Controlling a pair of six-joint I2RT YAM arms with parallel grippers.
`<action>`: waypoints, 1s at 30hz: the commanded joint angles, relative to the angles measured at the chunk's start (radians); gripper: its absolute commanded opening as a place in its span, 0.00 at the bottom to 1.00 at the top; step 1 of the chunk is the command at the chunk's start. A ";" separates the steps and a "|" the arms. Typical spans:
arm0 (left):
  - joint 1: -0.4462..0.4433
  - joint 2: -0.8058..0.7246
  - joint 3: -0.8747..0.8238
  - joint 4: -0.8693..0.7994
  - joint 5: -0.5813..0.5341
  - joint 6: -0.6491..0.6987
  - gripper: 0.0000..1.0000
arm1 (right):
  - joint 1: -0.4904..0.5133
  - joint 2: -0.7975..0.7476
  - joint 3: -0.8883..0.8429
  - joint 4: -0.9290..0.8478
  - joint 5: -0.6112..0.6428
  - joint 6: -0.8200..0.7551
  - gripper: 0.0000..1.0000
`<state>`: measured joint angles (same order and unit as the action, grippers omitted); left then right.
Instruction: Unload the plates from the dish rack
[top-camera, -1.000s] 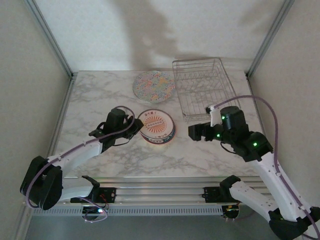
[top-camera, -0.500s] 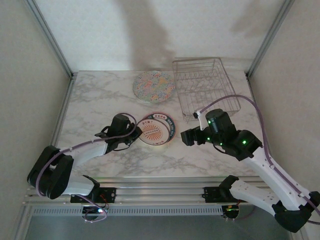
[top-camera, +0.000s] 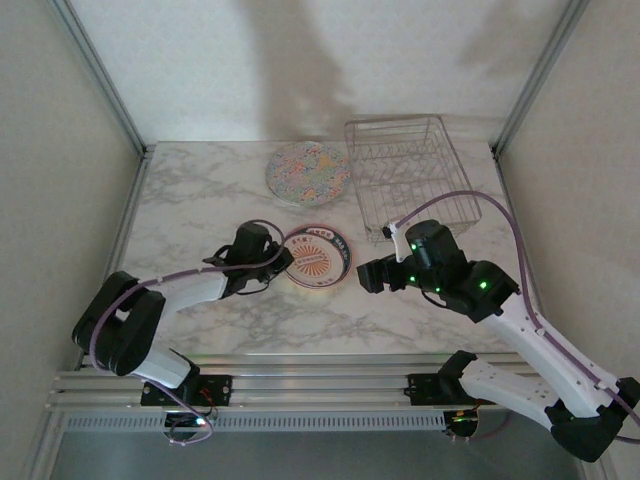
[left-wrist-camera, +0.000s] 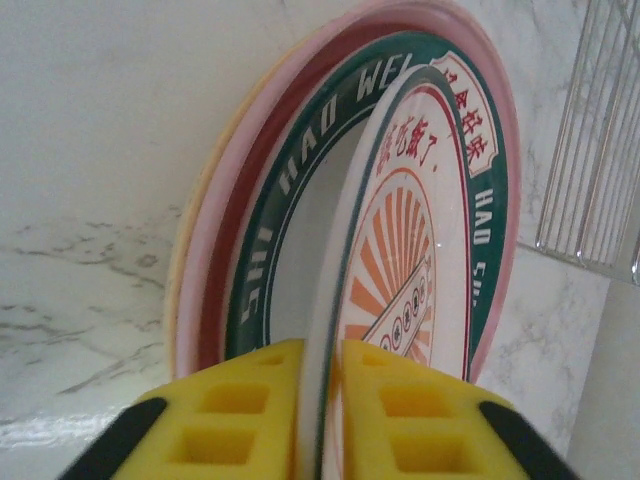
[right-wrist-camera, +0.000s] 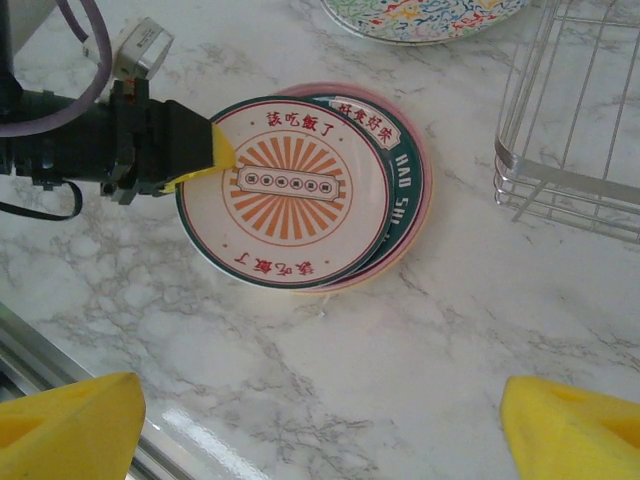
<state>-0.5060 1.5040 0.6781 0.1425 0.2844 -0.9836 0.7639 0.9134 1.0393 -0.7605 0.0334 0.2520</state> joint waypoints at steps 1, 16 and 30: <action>-0.013 0.026 0.037 -0.064 -0.055 0.040 0.25 | 0.008 -0.010 -0.005 0.023 0.005 0.024 0.92; -0.049 0.006 0.192 -0.331 -0.193 0.089 0.51 | 0.008 -0.011 0.014 0.006 0.030 0.028 0.93; -0.038 -0.183 0.298 -0.547 -0.397 0.082 1.00 | -0.132 -0.017 0.096 -0.154 0.276 0.143 0.99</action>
<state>-0.5583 1.3941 0.9398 -0.3260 -0.0196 -0.9115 0.7136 0.9119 1.0870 -0.8383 0.1997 0.3309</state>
